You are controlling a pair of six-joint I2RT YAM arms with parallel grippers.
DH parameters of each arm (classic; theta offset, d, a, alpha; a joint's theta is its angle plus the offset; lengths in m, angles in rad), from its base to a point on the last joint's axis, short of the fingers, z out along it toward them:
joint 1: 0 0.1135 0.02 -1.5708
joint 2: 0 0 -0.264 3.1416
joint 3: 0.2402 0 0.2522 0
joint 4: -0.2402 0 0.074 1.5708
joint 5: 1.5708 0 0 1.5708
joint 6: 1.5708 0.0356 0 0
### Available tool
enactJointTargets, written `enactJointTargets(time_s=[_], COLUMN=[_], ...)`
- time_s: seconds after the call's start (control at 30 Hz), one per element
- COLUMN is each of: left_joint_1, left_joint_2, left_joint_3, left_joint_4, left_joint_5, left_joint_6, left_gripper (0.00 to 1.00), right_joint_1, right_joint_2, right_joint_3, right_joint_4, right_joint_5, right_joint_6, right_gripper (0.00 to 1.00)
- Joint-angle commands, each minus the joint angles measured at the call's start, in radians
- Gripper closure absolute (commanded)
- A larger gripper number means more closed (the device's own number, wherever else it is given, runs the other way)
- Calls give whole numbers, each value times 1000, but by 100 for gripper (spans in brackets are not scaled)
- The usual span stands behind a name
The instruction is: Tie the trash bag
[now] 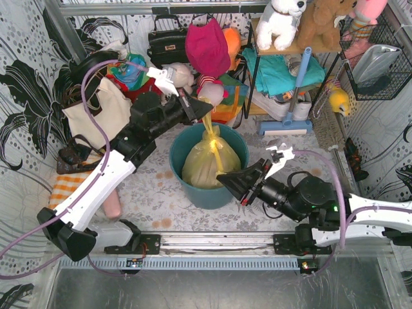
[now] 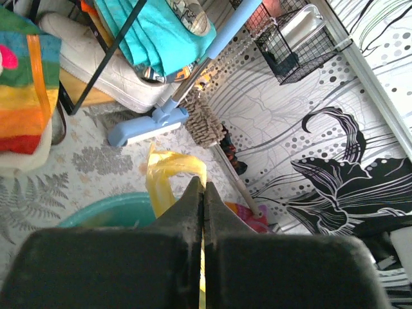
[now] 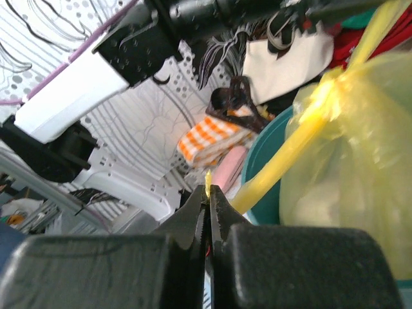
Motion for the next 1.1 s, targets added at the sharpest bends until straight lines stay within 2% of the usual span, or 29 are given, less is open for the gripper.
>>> enactJointTargets(time_s=[0.0, 0.13, 0.33, 0.47, 0.67, 0.73, 0.77, 0.8, 0.9, 1.07], left_joint_1=[5, 5, 6, 11, 14, 14, 14, 14, 14, 13], left_joint_2=[49, 112, 202, 226, 193, 189, 188, 188, 189, 208], left_joint_3=[45, 29, 19, 36, 22, 22, 23, 25, 21, 34], left_joint_4=[93, 56, 13, -31, 42, 49, 49, 48, 56, 31], left_joint_5=[-38, -115, -135, -202, -101, -63, -43, -20, 42, 110], left_joint_6=[119, 163, 198, 205, 219, 223, 226, 228, 232, 256], left_gripper=[100, 100, 100, 100, 100, 100, 100, 100, 100, 100], right_joint_1=[1, -9, -10, -10, -10, -10, -10, -10, -10, -10], right_joint_2=[30, 30, 29, 40, 8, -7, -12, -17, -24, -35], right_joint_3=[18, -54, -152, -134, -106, -90, -77, -65, -20, -10], right_joint_4=[-97, -80, -12, 8, 50, 62, 62, 62, 50, 13], right_joint_5=[-106, -165, -217, -245, -172, -138, -114, -106, -90, -53], right_joint_6=[134, 223, 307, 278, 131, 53, 25, -23, -135, -381], right_gripper=[100, 100, 100, 100, 100, 70, 58, 50, 44, 44])
